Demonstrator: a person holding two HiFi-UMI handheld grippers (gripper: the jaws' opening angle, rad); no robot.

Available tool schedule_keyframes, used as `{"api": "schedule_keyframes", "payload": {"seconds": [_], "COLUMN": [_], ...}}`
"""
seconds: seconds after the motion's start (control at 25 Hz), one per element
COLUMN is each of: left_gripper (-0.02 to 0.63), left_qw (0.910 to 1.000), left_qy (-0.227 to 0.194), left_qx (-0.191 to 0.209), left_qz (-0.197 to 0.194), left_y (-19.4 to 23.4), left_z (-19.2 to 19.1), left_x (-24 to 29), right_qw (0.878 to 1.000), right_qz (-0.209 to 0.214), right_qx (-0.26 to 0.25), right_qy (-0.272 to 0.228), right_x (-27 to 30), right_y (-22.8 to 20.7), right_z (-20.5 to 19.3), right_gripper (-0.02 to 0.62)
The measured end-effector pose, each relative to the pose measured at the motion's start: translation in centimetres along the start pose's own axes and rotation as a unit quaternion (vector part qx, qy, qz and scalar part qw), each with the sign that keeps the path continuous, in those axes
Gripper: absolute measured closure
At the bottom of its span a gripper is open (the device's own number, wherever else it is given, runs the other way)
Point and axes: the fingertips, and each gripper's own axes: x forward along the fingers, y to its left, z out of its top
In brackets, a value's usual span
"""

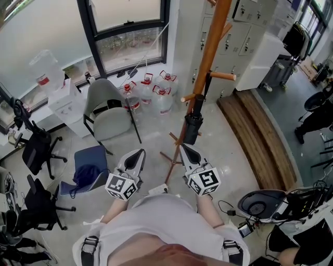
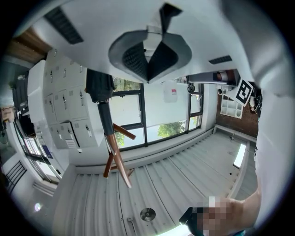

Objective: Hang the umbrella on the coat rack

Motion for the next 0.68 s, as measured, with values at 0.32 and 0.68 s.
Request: {"api": "schedule_keyframes", "payload": {"seconds": [0.32, 0.68], "left_gripper": [0.597, 0.597], "left_qw": [1.0, 1.0], "left_qy": [-0.001, 0.003], "left_qx": [-0.002, 0.0], "left_qz": [-0.002, 0.001], "left_y": [0.1, 0.4], "left_z": [0.2, -0.7], "left_x": [0.0, 0.7], "right_qw": [1.0, 1.0], "right_qz": [-0.004, -0.008], "right_qx": [0.004, 0.017], "right_qy": [0.001, 0.006], "right_x": [0.0, 0.4], "right_y": [0.4, -0.6], "right_z": [-0.1, -1.4], "right_gripper": [0.588, 0.588]}}
